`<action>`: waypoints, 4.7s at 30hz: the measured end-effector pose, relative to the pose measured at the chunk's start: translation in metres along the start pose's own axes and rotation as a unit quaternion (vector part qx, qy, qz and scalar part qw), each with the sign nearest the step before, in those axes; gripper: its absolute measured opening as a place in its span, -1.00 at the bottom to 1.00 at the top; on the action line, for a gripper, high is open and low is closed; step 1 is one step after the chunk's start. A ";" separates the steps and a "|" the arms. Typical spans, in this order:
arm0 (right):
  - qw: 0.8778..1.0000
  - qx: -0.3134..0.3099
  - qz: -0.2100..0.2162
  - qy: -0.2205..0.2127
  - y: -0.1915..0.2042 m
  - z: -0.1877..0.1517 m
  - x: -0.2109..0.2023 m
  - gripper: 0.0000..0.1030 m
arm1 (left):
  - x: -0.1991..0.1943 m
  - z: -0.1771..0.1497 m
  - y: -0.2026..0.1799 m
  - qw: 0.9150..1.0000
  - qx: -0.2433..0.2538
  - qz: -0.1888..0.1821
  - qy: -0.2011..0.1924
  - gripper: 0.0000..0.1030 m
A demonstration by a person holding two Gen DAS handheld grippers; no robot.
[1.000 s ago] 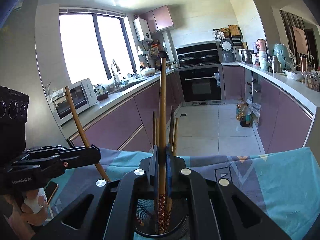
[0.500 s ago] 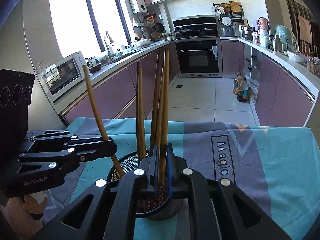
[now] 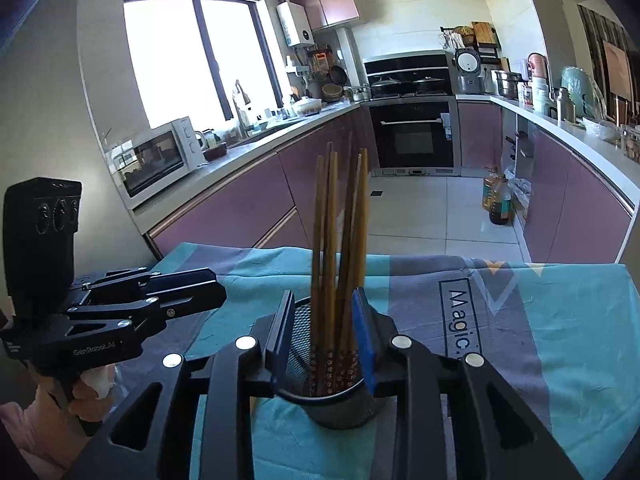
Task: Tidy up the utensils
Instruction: 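Withdraw both open tools from the cup back toward the loose chopsticks, then grasp a chopstick with the right tool while the left tool grasps another, then lower both chopsticks tip-first into the mesh cup and open both tools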
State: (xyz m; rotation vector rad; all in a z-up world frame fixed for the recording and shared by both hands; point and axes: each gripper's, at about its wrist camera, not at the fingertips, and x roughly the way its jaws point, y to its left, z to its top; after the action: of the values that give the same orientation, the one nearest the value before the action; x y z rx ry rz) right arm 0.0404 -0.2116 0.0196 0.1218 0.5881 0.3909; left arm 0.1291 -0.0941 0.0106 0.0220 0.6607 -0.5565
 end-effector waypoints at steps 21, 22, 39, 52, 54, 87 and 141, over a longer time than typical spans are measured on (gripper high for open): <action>0.986 -0.034 0.041 0.156 0.057 -0.094 0.064 -0.28 | 0.012 -0.128 0.043 0.992 -0.043 0.039 0.116 -0.31; 0.986 -0.036 0.038 0.158 0.058 -0.096 0.065 -0.28 | 0.013 -0.128 0.042 0.991 -0.043 0.040 0.117 -0.31; 0.985 -0.038 0.008 0.170 0.057 -0.097 0.070 -0.37 | 0.034 -0.125 0.026 0.989 -0.036 0.042 0.138 -0.27; 0.984 -0.041 0.004 0.173 0.056 -0.095 0.076 -0.37 | 0.046 -0.120 0.021 0.987 -0.012 0.048 0.152 -0.63; 0.984 -0.044 0.003 0.174 0.057 -0.094 0.078 -0.37 | 0.046 -0.121 0.024 0.987 -0.009 0.050 0.153 -0.69; 0.984 -0.041 0.042 0.167 0.055 -0.088 0.072 -0.89 | 0.034 -0.126 0.024 0.989 -0.054 0.043 0.132 -0.86; 0.998 -0.013 0.026 -0.058 0.011 0.024 -0.051 -0.89 | -0.082 0.022 0.008 0.992 -0.046 -0.091 -0.079 -0.86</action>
State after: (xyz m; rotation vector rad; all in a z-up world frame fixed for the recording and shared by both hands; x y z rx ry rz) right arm 0.0117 -0.2214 0.0683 0.1349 0.4669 0.4385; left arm 0.0924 -0.0519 0.0756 -0.1687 0.5363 -0.6949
